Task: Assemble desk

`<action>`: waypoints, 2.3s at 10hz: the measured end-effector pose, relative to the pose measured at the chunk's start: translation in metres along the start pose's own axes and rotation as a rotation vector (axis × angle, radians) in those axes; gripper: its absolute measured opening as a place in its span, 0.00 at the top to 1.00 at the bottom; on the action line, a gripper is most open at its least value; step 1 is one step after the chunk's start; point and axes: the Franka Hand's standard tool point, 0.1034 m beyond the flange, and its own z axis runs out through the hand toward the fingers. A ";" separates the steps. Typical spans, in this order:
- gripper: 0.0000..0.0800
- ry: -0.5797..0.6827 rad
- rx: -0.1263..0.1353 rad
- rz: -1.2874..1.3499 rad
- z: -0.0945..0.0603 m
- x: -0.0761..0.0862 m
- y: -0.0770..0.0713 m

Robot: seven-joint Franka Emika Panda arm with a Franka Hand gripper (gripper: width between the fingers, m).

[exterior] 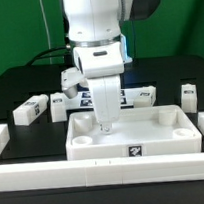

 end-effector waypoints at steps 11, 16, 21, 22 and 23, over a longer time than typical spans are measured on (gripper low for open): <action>0.92 0.000 -0.004 0.006 0.000 -0.001 0.001; 0.92 0.000 -0.018 0.161 -0.002 0.021 0.025; 0.92 0.002 -0.033 0.139 -0.001 0.031 0.028; 0.92 0.004 -0.044 0.109 -0.001 0.030 0.030; 0.92 0.004 -0.043 0.118 -0.001 0.030 0.030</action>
Offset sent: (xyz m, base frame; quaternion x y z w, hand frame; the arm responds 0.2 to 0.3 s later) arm 0.0000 0.0000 0.0000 0.0000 0.0000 0.0000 1.0000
